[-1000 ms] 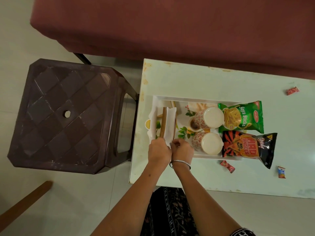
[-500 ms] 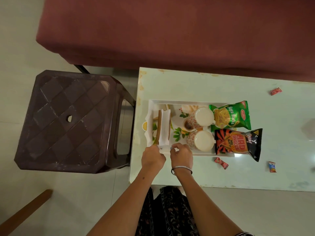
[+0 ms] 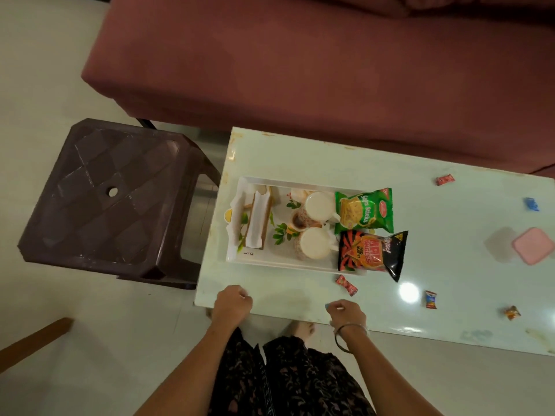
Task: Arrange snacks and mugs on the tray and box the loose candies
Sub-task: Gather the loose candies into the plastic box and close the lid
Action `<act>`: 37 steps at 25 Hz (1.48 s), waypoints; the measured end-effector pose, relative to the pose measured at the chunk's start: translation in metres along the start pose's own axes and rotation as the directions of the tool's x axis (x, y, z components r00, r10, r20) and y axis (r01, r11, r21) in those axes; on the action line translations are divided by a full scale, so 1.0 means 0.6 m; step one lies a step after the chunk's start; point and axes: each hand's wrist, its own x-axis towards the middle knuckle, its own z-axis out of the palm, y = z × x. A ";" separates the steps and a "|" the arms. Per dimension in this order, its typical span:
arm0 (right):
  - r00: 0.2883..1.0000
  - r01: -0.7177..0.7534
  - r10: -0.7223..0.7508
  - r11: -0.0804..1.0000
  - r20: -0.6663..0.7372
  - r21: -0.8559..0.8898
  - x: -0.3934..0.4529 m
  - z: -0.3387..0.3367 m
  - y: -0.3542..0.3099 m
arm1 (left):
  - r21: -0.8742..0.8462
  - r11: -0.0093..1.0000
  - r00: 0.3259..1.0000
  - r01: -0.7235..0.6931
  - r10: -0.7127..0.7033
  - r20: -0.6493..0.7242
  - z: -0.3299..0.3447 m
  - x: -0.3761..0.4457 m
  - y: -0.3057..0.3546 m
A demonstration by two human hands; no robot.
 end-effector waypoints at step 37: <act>0.893 -0.392 0.101 0.654 0.439 0.647 0.325 -0.212 -0.068 | -0.455 0.878 0.931 0.151 -0.281 -0.233 -0.109 0.276 0.112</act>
